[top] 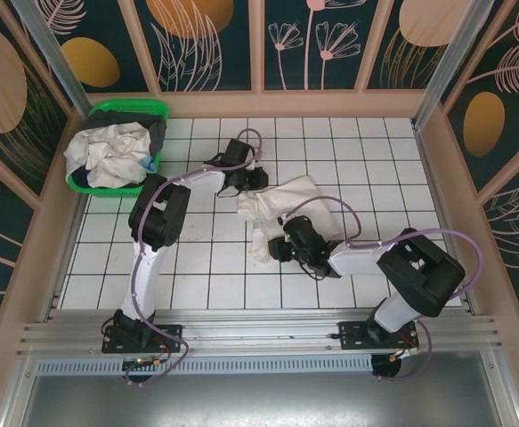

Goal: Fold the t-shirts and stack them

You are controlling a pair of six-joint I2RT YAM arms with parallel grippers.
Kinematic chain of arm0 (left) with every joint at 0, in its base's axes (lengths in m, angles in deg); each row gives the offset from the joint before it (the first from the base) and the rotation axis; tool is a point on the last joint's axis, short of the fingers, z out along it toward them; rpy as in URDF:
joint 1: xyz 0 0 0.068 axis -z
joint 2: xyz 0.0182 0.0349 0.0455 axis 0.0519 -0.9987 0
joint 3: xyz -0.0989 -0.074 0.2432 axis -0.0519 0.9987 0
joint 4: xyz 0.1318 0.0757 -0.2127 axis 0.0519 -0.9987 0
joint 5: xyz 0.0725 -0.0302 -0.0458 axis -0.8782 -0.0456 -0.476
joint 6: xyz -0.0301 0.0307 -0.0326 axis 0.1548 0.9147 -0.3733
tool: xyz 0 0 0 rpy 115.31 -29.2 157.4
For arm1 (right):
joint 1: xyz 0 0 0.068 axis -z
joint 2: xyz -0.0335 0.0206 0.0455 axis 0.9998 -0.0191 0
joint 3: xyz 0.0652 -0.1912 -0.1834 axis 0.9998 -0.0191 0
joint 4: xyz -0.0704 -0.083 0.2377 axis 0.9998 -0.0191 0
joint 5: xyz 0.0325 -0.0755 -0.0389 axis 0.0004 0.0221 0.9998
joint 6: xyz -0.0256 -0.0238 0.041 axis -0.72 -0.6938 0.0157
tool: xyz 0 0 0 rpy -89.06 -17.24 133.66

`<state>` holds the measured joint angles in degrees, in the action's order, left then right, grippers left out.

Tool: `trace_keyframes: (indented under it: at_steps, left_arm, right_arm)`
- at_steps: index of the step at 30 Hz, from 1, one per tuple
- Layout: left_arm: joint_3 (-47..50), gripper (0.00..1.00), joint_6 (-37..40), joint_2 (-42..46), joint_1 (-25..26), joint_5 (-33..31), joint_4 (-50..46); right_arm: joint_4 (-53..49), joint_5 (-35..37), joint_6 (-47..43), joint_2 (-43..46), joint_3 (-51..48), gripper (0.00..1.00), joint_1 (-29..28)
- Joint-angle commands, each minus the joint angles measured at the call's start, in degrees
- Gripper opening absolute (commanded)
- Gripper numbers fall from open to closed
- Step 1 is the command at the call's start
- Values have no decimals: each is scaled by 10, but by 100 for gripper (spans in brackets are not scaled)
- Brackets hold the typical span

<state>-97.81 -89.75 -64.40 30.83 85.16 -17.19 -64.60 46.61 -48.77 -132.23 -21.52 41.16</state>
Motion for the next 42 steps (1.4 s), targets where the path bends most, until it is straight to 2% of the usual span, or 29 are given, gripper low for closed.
trace_keyframes:
  at_steps: [1, 7, 12, 17, 22, 25, 28, 34, 38, 42]
  left_arm:
    - [-7, 17, 10, 7, -4, -17, -33]
    - [7, 18, 10, 78, -4, -15, -30]
    - [41, 19, 3, 117, 12, -22, -15]
    - [80, 19, -18, 139, 31, -20, 16]
    - [119, 19, -36, 127, 64, 20, 59]
    - [114, 18, -34, 98, 66, 17, 56]
    - [78, 14, -14, 64, 56, -21, 20]
    - [41, 10, -6, 23, 18, -20, 3]
    - [26, 11, 3, 36, 16, -9, -10]
    - [27, 14, 9, 78, 16, -24, -23]
  right_arm:
    - [-113, 11, 9, 46, 0, 36, -4]
    - [-138, 30, -7, 117, 16, 36, 23]
    - [-99, -5, -1, 77, 19, 36, 29]
    - [-87, -1, 7, 22, 15, 36, 18]
    - [-56, 6, 22, 6, -16, 38, 1]
    - [-29, -2, 26, 6, -34, 43, -9]
    - [-37, 4, 24, 15, -42, 44, -24]
    - [-124, 5, 11, 101, -28, 44, -32]
    - [-169, 15, -3, 181, 6, 45, 13]
    - [-184, 25, -26, 195, 33, 49, 89]
